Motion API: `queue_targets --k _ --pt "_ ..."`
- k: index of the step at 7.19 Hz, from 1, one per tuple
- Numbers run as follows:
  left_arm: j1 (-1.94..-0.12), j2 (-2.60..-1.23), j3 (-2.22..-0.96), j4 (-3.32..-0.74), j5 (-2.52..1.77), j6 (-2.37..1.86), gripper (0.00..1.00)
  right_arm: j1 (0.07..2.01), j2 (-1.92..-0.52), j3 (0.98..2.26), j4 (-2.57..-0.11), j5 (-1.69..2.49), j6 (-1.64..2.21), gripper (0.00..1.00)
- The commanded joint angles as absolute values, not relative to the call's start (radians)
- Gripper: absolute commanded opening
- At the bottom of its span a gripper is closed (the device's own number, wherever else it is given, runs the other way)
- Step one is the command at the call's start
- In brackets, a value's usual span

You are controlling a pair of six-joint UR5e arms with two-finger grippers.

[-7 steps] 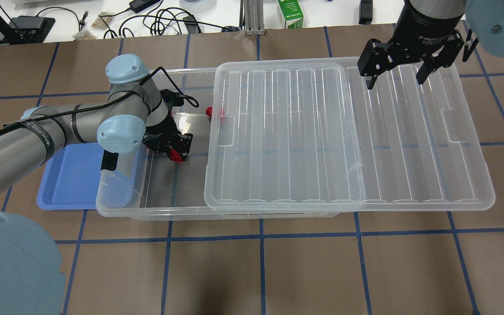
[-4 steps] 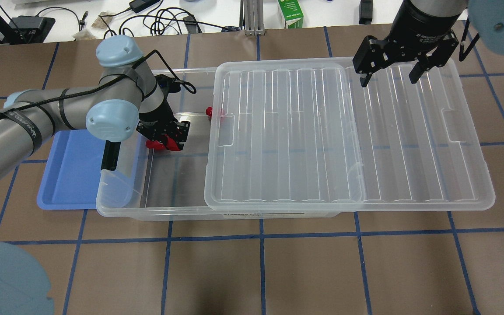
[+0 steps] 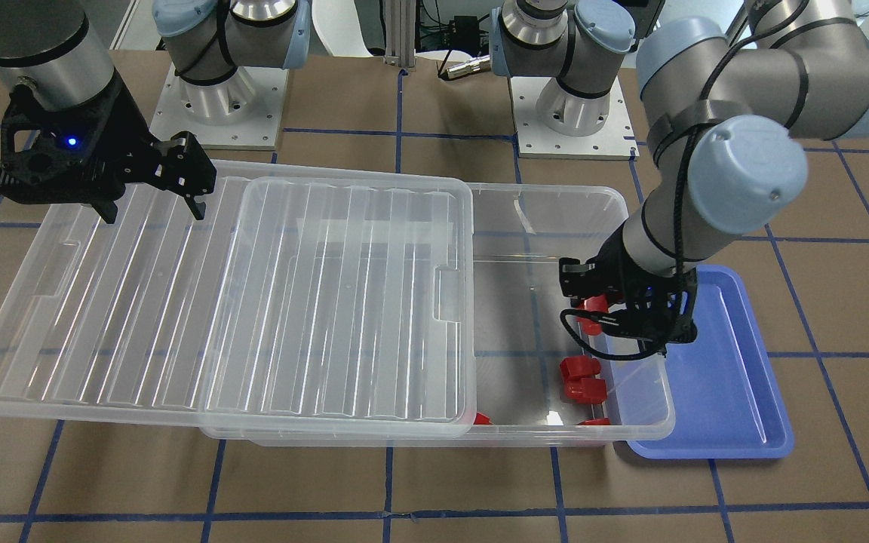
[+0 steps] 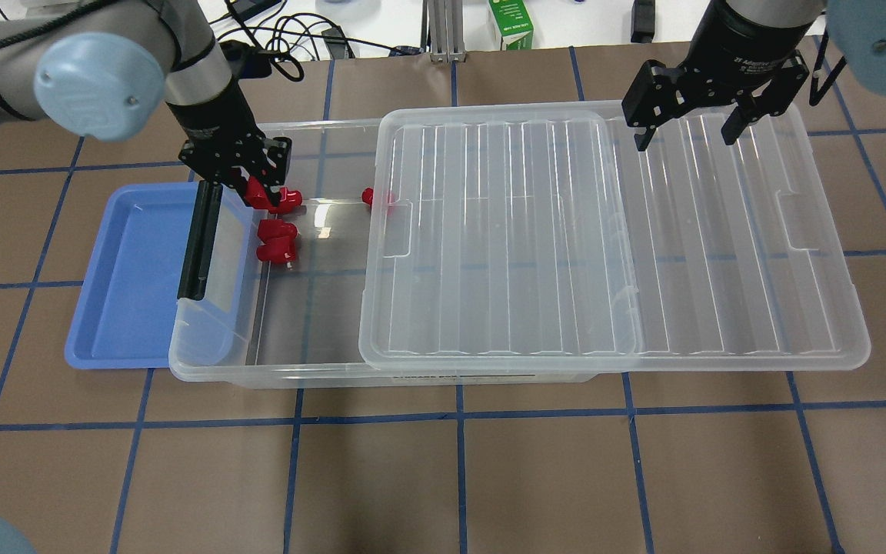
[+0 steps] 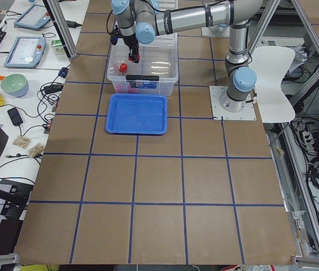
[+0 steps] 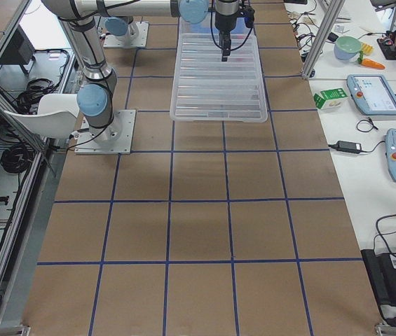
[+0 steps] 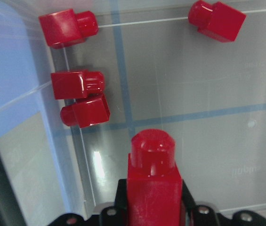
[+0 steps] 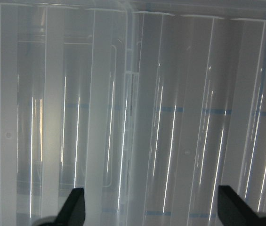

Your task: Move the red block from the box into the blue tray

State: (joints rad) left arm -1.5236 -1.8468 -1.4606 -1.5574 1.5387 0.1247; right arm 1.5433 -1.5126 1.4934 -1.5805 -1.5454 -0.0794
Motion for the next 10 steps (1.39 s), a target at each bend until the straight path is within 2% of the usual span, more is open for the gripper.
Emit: queue_targets --k 1,3,5,7,9,10 --pt "-1.420 -1.806 -1.398 -1.643 1.551 0.152 0.00 1.543 -1.514 1.494 -1.578 -1.551 -0.083 1.00" --pt "-1.274 -1.790 -1.416 -1.654 1.601 0.342 0.00 1.469 -1.509 1.499 -1.589 -1.551 -0.206 1.00" --pt "-1.166 -1.837 -1.436 -1.638 1.603 0.528 0.00 1.219 -1.520 1.499 -1.588 -1.534 -0.431 1.00" --pt "-1.163 -1.894 -1.553 -1.405 1.614 0.531 0.00 1.102 -1.491 1.526 -1.600 -1.545 -0.609 1.00" --pt "-1.163 -1.945 -1.626 -1.319 1.614 0.520 0.00 1.086 -1.380 1.619 -1.818 -1.575 -0.626 1.00" --pt "-1.163 -1.977 -1.631 -1.295 1.612 0.515 0.00 1.080 -1.370 1.650 -1.891 -1.601 -0.633 1.00"
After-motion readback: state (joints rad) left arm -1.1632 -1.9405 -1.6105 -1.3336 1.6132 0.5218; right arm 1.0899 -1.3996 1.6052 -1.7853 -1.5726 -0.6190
